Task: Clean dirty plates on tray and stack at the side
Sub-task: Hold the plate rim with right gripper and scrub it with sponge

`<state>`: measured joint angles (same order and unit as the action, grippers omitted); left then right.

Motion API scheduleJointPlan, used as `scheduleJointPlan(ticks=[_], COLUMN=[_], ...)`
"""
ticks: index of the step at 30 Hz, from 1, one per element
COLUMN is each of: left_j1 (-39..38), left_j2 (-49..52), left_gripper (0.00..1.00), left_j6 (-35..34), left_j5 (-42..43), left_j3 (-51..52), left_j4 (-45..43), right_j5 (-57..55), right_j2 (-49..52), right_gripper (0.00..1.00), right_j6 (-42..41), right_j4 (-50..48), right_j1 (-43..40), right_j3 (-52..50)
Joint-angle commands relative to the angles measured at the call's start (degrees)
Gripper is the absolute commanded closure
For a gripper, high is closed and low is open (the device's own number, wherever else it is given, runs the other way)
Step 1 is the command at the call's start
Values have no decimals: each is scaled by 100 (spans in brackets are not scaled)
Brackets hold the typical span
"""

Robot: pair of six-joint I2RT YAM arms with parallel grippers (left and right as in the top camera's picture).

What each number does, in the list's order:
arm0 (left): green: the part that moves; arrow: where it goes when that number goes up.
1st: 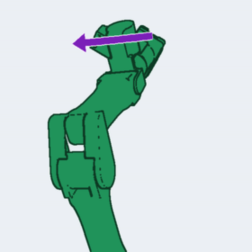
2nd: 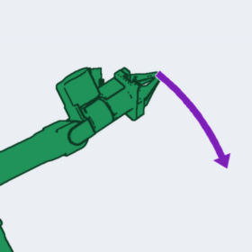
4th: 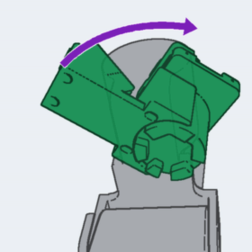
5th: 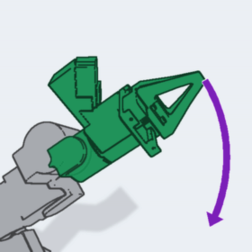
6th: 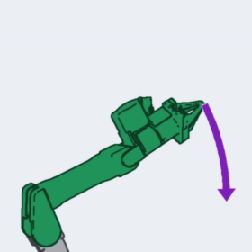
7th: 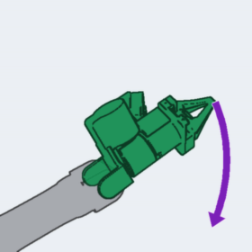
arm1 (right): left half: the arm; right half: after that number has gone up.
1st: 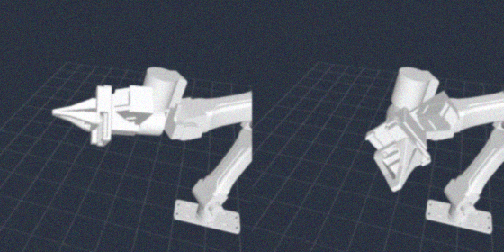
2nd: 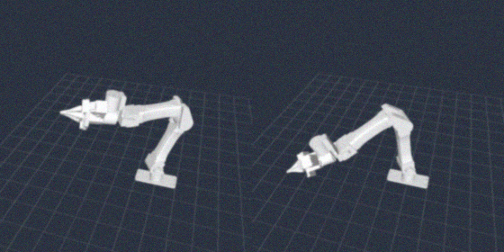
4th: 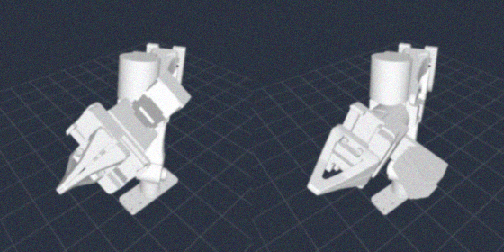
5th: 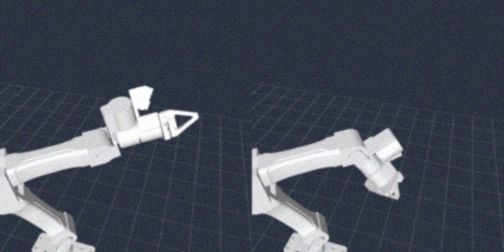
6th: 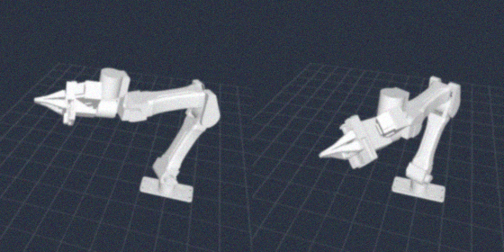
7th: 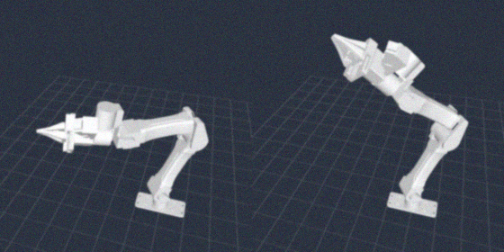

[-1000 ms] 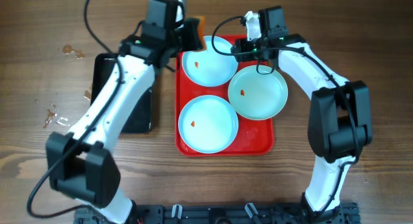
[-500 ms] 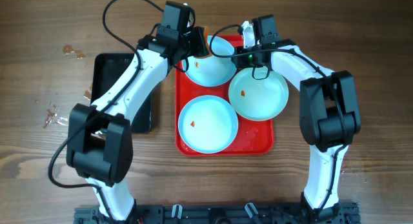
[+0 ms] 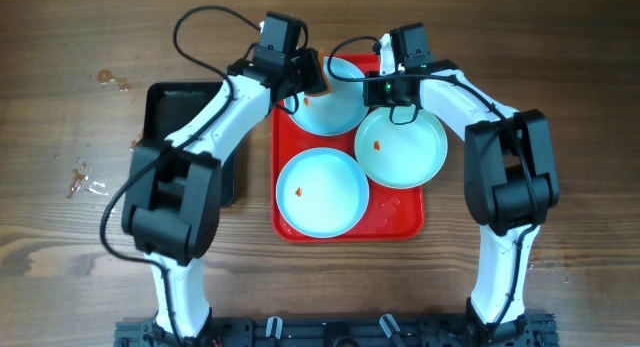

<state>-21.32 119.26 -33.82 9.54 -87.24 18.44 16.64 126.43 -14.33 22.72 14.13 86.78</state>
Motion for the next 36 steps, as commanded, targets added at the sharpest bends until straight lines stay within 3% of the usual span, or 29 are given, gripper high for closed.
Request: scheduleJointPlan(ticks=[1,7,14,21,36], left_j1=[-166,-313,-127,175,17], left_j2=[321,625,990,1088,1086], left_gripper=[96,96,96,96,96], left_j6=[-358,-415,-396,-72,363], left_j5=[208,479,61,-562,-2208], left_j3=[-90,-90,-90,-90,-479], left_j4=[-87,-181,70,632,1923], right_j5=[-210,-208,-208,-210,-210], right_j2=[140,140,140,140,140], right_gripper=[92,92,92,93,95], right_j6=[-85,-87,-90,-92,-236], right_j4=[92,92,181,225,313], right_j1=[28,28,28,28,28], right_j3=[11,11,11,11,11])
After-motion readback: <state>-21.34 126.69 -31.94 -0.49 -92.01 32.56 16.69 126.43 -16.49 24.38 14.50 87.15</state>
